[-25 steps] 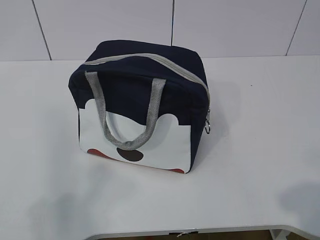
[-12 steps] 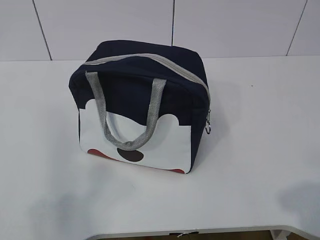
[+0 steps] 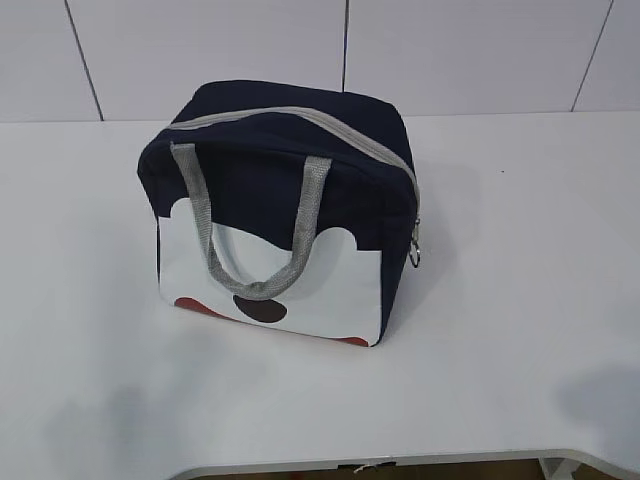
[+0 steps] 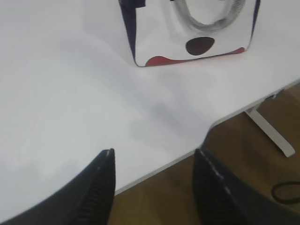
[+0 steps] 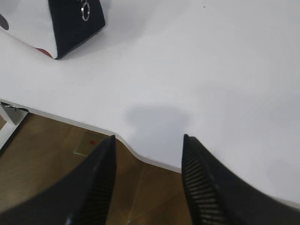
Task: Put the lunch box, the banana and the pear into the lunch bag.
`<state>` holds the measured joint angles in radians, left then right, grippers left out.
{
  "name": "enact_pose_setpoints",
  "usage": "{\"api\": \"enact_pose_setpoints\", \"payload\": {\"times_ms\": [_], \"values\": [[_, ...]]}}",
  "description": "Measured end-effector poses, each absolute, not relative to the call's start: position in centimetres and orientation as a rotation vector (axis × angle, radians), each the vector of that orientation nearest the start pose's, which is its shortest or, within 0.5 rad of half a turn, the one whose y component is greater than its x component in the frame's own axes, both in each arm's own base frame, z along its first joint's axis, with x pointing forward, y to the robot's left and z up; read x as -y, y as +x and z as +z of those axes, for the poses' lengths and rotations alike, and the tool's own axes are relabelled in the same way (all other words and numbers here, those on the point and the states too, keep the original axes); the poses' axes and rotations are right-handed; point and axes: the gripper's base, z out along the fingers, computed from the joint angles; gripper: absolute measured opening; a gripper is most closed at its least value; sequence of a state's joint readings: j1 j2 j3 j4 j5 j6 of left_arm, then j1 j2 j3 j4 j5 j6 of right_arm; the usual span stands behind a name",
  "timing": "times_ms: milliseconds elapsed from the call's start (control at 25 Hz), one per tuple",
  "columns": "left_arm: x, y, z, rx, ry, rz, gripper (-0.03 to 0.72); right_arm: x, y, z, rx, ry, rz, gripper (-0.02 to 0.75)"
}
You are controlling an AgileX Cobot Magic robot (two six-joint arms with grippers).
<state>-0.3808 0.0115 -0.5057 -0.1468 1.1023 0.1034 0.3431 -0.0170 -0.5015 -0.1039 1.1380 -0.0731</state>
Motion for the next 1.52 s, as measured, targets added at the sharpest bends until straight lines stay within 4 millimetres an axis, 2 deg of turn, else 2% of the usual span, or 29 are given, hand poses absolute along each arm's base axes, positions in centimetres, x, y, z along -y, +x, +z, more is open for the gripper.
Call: {"api": "enact_pose_setpoints", "payload": {"times_ms": [280, 520, 1520], "values": [[1.12, -0.72, 27.63, -2.075, 0.220, -0.174, 0.379, 1.02, -0.98, 27.18, -2.087, -0.229, -0.073, 0.389], [1.21, -0.56, 27.63, -2.082, 0.075, -0.089, 0.379, 0.86, -1.13, 27.18, -2.102, -0.068, -0.166, 0.389], [1.22, -0.54, 27.63, -2.083, 0.063, -0.082, 0.377, 0.85, -1.13, 27.19, -2.101, -0.046, -0.181, 0.389]]}}
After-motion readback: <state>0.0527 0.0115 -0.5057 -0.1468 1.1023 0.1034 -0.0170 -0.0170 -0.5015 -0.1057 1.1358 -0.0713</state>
